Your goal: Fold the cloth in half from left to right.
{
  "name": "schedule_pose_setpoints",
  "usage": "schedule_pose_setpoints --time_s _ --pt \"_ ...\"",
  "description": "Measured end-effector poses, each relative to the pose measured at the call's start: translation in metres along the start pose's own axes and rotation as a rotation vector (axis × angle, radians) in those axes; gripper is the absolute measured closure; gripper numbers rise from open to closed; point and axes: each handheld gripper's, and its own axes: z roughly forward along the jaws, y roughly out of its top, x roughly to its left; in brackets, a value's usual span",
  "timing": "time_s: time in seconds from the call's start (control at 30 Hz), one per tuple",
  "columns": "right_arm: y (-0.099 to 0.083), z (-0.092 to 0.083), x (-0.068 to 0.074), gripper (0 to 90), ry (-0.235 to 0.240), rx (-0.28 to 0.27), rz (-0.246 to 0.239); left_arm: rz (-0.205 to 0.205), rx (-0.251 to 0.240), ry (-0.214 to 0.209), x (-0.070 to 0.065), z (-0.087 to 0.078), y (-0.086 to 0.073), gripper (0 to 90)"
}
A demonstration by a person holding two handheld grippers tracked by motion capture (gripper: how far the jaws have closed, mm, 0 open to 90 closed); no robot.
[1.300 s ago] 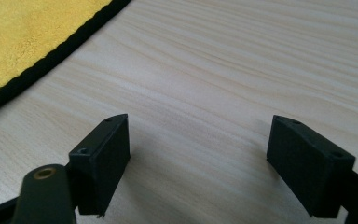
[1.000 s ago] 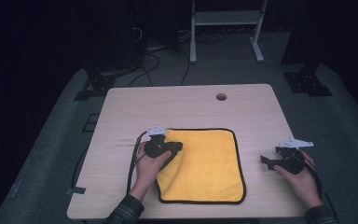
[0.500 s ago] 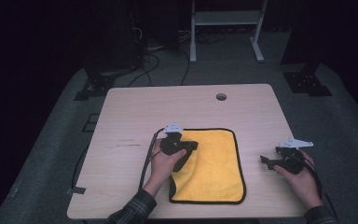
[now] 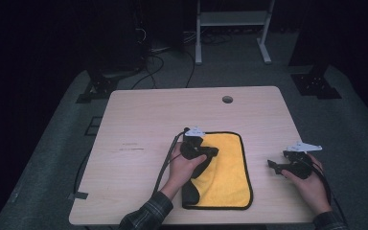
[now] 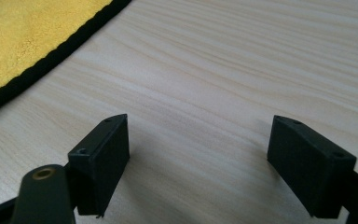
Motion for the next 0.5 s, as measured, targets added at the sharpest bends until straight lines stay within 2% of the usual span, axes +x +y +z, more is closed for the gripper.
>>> schedule_pose_setpoints --time_s 0.5 --pt "0.0 0.0 0.0 19.5 0.0 0.0 -0.001 0.018 0.01 -0.061 -0.018 0.04 0.016 85.9"
